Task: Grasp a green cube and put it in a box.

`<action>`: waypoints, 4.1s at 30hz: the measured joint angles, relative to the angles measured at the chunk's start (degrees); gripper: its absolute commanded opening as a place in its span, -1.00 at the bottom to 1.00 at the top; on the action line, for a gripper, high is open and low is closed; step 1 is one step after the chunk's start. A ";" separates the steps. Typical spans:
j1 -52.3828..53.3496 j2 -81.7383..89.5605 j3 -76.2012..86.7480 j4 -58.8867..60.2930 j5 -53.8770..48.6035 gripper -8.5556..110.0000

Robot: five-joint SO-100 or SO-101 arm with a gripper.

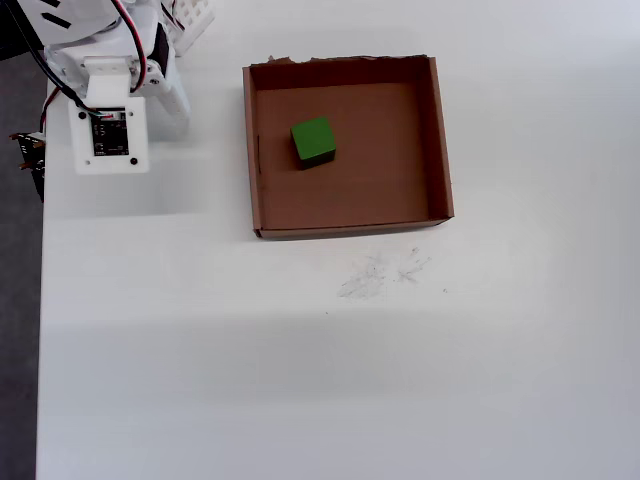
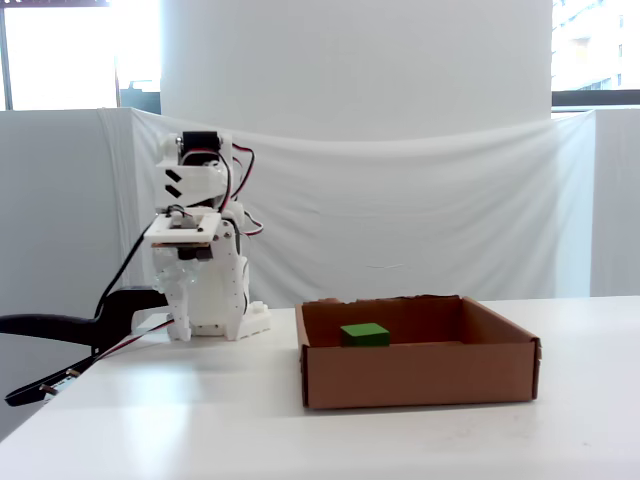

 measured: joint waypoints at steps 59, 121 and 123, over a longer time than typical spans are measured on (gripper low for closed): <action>2.20 0.44 2.81 0.26 26.72 -0.49; 2.20 0.44 2.81 0.26 27.07 -0.49; 2.20 0.44 2.81 0.26 27.07 -0.49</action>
